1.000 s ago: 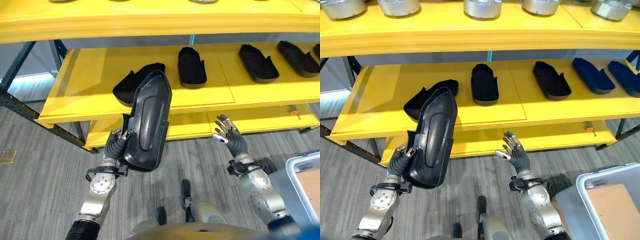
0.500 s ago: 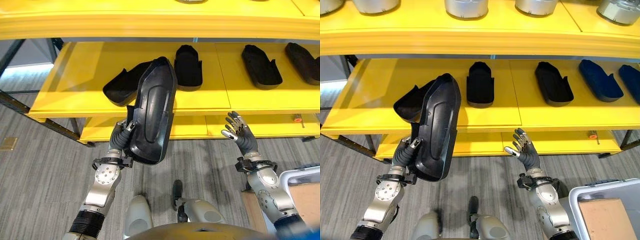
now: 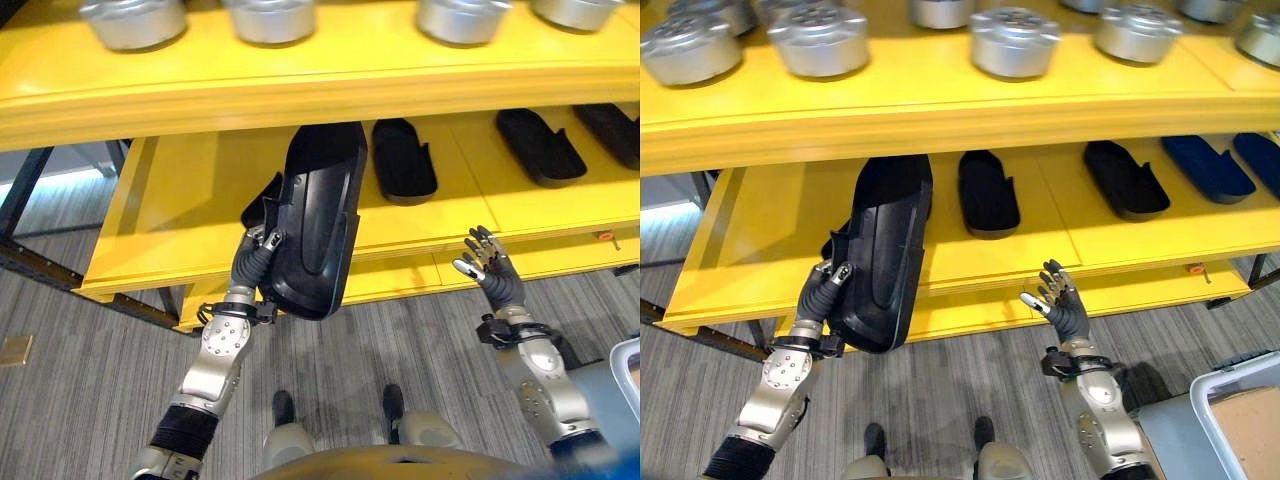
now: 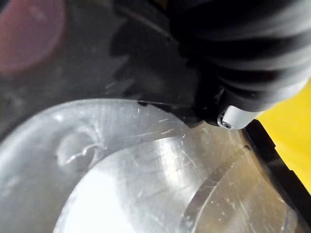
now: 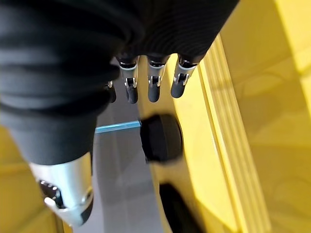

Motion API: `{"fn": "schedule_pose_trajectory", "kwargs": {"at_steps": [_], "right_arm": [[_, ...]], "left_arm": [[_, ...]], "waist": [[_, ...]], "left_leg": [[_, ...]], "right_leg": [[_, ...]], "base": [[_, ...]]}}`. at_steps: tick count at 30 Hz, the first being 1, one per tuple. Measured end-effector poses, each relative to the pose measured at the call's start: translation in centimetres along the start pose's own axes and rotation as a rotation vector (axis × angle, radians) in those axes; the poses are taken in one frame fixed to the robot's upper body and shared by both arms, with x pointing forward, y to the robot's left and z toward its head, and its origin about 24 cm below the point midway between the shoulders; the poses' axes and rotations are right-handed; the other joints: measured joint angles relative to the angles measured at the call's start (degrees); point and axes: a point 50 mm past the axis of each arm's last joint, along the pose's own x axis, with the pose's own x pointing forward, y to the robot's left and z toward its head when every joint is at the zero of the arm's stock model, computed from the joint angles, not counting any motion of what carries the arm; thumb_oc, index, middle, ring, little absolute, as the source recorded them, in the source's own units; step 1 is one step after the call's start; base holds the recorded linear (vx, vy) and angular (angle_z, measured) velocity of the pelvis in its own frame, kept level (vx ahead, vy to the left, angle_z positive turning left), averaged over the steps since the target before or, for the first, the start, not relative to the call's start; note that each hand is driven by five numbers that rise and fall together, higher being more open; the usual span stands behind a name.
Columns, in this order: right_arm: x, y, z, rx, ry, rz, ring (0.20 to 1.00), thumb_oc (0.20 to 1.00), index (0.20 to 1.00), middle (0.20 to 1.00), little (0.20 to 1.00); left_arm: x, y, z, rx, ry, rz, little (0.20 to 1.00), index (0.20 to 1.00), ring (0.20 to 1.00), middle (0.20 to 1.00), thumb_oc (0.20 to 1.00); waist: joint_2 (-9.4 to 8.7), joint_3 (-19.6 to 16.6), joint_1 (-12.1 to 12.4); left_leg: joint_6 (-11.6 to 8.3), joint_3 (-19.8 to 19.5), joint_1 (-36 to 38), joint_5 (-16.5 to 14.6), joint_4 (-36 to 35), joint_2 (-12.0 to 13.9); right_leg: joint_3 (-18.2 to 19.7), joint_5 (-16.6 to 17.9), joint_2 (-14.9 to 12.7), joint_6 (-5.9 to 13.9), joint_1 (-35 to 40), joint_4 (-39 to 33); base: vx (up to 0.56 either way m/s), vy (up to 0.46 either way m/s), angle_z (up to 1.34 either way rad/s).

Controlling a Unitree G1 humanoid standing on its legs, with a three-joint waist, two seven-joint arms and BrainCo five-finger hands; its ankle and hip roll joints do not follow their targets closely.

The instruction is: Move parts from the plastic box to the shelf.

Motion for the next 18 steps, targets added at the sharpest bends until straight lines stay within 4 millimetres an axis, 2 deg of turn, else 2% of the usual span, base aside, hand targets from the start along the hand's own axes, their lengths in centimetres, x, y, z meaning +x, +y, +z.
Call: {"fn": "schedule_pose_trajectory", "kwargs": {"at_steps": [1, 2, 4, 5, 6, 7, 13, 18], "right_arm": [[-0.1, 0.3, -0.2, 0.004, 0.008, 0.01, 1.0, 1.0, 1.0, 1.0, 1.0], [0.0, 1.0, -0.5, 0.021, 0.016, 0.027, 1.0, 1.0, 1.0, 1.0, 1.0], [-0.1, 1.3, -0.7, 0.027, 0.023, 0.04, 1.0, 1.0, 1.0, 1.0, 1.0], [-0.1, 1.2, -0.7, 0.027, 0.024, 0.04, 1.0, 1.0, 1.0, 1.0, 1.0], [-0.1, 1.2, -0.8, 0.026, 0.028, 0.039, 1.0, 1.0, 1.0, 1.0, 1.0], [-0.1, 1.1, -0.7, 0.027, 0.023, 0.034, 1.0, 1.0, 1.0, 1.0, 1.0], [-0.1, 0.8, -0.6, 0.022, 0.022, 0.026, 1.0, 1.0, 1.0, 1.0, 1.0], [-0.2, 0.8, -0.6, 0.022, 0.024, 0.026, 1.0, 1.0, 1.0, 1.0, 1.0]], "left_arm": [[0.2, 0.2, 0.2, 0.006, -0.009, 0.006, 0.2, 0.2, 0.2, 0.2, 0.2], [0.5, 0.9, 0.7, 0.022, -0.03, 0.031, 0.2, 0.2, 0.2, 0.2, 0.2], [0.9, 1.3, 1.1, 0.022, -0.051, 0.067, 0.2, 0.2, 0.2, 0.2, 0.2], [0.9, 1.3, 1.2, 0.022, -0.053, 0.07, 0.2, 0.2, 0.2, 0.2, 0.2], [1.0, 1.9, 1.5, 0.021, -0.068, 0.099, 0.2, 0.2, 0.2, 0.2, 0.2], [1.0, 2.2, 1.6, 0.022, -0.075, 0.122, 0.2, 0.2, 0.2, 0.2, 0.2], [0.7, 2.4, 1.4, 0.045, -0.071, 0.136, 0.2, 0.2, 0.2, 0.2, 0.2], [0.5, 3.1, 1.3, 0.057, -0.069, 0.176, 0.2, 0.2, 0.2, 0.2, 0.2]], "waist": [[-0.13, 0.0, 0.09], [-1.09, 0.22, 0.86], [-1.45, 0.18, 1.5], [-1.48, 0.19, 1.54], [-2.37, 0.11, 1.78], [-3.5, 0.1, 1.88], [-5.77, -0.13, 1.69], [-6.35, -0.37, 1.74]], "left_leg": [[0.71, 0.12, -0.01, -0.43, 0.14, -1.49], [1.85, 0.87, -0.14, -1.15, 0.97, -3.49], [2.55, 1.06, -0.16, -1.58, 0.84, -4.58], [2.6, 1.06, -0.16, -1.61, 0.84, -4.64], [2.9, 0.94, -0.2, -1.78, 0.79, -5.23], [2.78, 1.06, -0.46, -1.88, 0.73, -5.33], [2.37, 1.9, -1.33, -1.75, 0.74, -4.55], [1.82, 0.76, -2.3, -1.39, 0.81, -3.8]], "right_leg": [[0.07, 0.31, -1.37, 0.13, 0.15, 0.0], [0.63, 1.21, -3.63, 1.97, 0.25, -0.09], [0.65, 2.09, -4.75, 3.39, 0.23, -0.35], [0.65, 2.15, -4.83, 3.49, 0.23, -0.35], [1.3, 2.5, -5.35, 4.44, 0.35, -0.61], [1.29, 2.43, -5.34, 4.7, 0.42, -1.46], [1.05, 2.48, -4.64, 4.9, 0.47, -4.19], [-0.2, 2.56, -3.86, 5.02, 0.44, -4.56]], "base": [[0.05, 0.244, 0.04], [0.03, 0.136, 0.03], [0.01, 0.083, 0.01], [0.03, 0.096, 0.07], [0.03, 0.07, 0.03], [0.04, 0.078, -0.02], [0.02, 0.018, -0.09], [0.0, 0.011, 0.1]]}}
